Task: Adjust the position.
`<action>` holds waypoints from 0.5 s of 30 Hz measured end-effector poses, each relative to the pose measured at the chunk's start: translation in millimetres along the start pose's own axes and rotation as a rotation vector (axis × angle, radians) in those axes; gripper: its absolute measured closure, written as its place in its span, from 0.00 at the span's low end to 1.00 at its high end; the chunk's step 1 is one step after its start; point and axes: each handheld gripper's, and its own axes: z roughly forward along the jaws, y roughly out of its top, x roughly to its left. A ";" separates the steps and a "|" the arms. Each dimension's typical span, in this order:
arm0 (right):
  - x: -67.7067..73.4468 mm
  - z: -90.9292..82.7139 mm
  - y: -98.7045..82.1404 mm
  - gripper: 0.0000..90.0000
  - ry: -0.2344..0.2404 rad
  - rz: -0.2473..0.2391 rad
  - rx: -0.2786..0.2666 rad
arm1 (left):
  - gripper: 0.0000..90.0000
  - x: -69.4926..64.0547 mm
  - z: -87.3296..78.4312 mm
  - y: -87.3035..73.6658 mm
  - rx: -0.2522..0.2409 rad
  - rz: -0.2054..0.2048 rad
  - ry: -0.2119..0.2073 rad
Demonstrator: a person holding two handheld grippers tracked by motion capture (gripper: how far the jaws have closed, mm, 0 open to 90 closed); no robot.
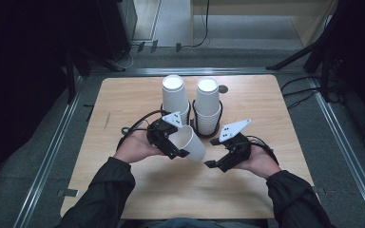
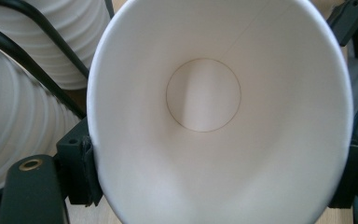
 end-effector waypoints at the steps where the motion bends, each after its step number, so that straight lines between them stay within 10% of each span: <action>1: 0.1 1.3 -0.1 0.20 0.005 0.006 0.010 | 0.17 -0.7 1.5 1.0 0.011 0.001 0.001; 15: 5.0 22.5 2.4 0.20 0.023 -0.040 0.014 | 0.17 -13.0 17.3 19.2 0.072 0.035 -0.076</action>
